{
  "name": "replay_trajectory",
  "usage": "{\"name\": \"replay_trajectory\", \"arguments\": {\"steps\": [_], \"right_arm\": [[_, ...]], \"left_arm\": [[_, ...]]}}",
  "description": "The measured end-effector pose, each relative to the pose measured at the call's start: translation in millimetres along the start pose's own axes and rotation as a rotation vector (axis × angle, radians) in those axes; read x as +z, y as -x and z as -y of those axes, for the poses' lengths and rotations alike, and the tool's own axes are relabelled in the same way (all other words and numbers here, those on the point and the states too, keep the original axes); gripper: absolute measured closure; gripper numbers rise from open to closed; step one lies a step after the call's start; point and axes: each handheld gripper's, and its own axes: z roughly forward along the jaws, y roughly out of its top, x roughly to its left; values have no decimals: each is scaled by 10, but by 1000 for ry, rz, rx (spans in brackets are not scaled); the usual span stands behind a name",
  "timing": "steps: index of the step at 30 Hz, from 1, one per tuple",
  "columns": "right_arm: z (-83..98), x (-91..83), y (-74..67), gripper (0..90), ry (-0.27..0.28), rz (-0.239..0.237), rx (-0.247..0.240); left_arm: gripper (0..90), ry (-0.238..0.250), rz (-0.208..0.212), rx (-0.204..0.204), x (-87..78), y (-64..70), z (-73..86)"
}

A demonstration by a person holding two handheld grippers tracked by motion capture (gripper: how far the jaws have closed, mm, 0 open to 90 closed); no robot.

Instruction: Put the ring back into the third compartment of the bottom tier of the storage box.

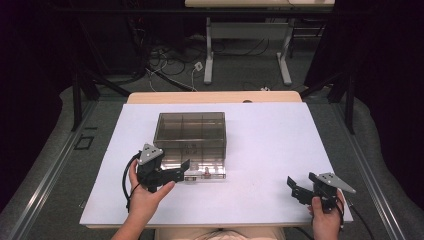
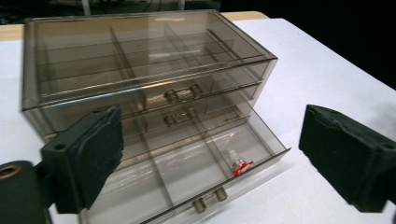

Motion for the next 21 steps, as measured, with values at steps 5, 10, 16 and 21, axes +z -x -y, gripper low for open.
{"name": "replay_trajectory", "arguments": {"steps": [5,10,16,21], "right_arm": [[-2,-6,-8,139,1,-7,1],[-1,-5,-9,139,0,-8,-1],[0,-9,-9,139,1,-3,4],[3,-6,-13,139,0,-6,-2]], "left_arm": [[26,0,-19,-32,-94,-75,30],[5,6,-40,-54,-185,-170,71],[5,3,-68,-87,-273,-294,151],[5,2,-83,-119,-336,-390,235]]}}
